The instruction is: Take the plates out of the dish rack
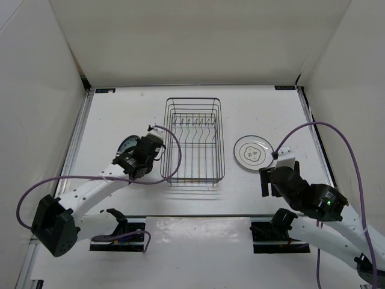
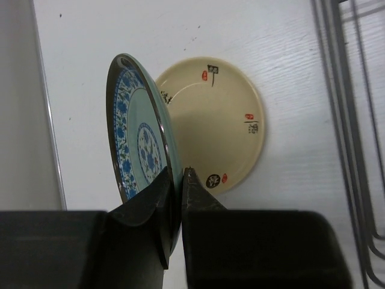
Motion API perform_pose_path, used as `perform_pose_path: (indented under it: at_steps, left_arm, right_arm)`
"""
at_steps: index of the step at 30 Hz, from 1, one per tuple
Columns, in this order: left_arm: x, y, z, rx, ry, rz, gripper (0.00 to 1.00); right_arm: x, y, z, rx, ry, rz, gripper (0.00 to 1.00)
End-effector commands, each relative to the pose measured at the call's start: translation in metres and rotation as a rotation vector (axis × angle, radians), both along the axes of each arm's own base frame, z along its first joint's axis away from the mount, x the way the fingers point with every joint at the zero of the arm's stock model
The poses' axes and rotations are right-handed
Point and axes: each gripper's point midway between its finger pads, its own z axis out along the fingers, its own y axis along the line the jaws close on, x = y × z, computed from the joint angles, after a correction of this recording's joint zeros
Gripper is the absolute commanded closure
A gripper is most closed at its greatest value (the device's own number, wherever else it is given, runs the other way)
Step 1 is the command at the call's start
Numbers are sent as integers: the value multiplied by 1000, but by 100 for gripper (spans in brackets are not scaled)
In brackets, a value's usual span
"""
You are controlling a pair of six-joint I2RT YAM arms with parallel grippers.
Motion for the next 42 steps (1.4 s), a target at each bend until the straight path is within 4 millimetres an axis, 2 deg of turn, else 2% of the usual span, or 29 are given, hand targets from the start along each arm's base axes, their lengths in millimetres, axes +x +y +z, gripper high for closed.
perform_pose_path:
  at_steps: [1, 5, 12, 15, 16, 18, 21, 23, 25, 27, 28, 32, 33, 38, 39, 41, 42]
  left_arm:
    - [23, 5, 12, -15, -150, 137, 90]
    - [31, 4, -4, 40, -116, 176, 90]
    - [30, 8, -25, 77, -80, 221, 89]
    - [29, 2, -29, 51, -59, 203, 83]
    - [30, -1, -29, 39, -60, 195, 76]
    - [32, -6, -29, 13, -57, 182, 70]
    - [34, -11, -28, -9, -52, 169, 67]
    - [35, -13, -29, -8, -50, 166, 59]
    - [34, -13, -31, 0, -37, 166, 58]
    - [36, -13, -28, -2, -37, 180, 42]
    - [35, -14, -23, -9, -39, 184, 29]
    - [36, -14, -9, -21, -48, 187, 5]
    - [37, -15, 2, -40, -70, 188, 0]
    - [28, -10, 15, -67, -62, 203, 0]
    - [27, -7, 23, -84, -64, 213, 0]
    - [19, -12, 25, -152, -23, 199, 0]
    - [16, -25, 31, -240, 1, 146, 0]
  right_arm:
    - [4, 7, 0, 7, -13, 20, 17]
    - [3, 6, 0, 16, -18, 24, 16]
    - [2, 4, 3, 46, -43, 23, 14]
    - [2, 4, 4, 57, -50, 20, 14]
    - [2, 5, 4, 58, -49, 24, 14]
    - [2, 5, 3, 51, -44, 25, 14]
    - [2, 6, 2, 43, -38, 29, 13]
    - [3, 8, 2, 46, -38, 35, 13]
    - [2, 8, -1, 35, -27, 38, 13]
    - [3, 9, 0, 33, -26, 39, 13]
    - [3, 9, -1, 29, -25, 41, 13]
    - [3, 10, -3, 18, -13, 45, 13]
    - [3, 10, -2, 17, -14, 46, 13]
    - [3, 11, -4, 12, -7, 47, 13]
    - [3, 12, -3, 12, -6, 53, 13]
    - [3, 12, -4, 11, -8, 52, 11]
    - [5, 9, -3, 1, -18, 38, 10]
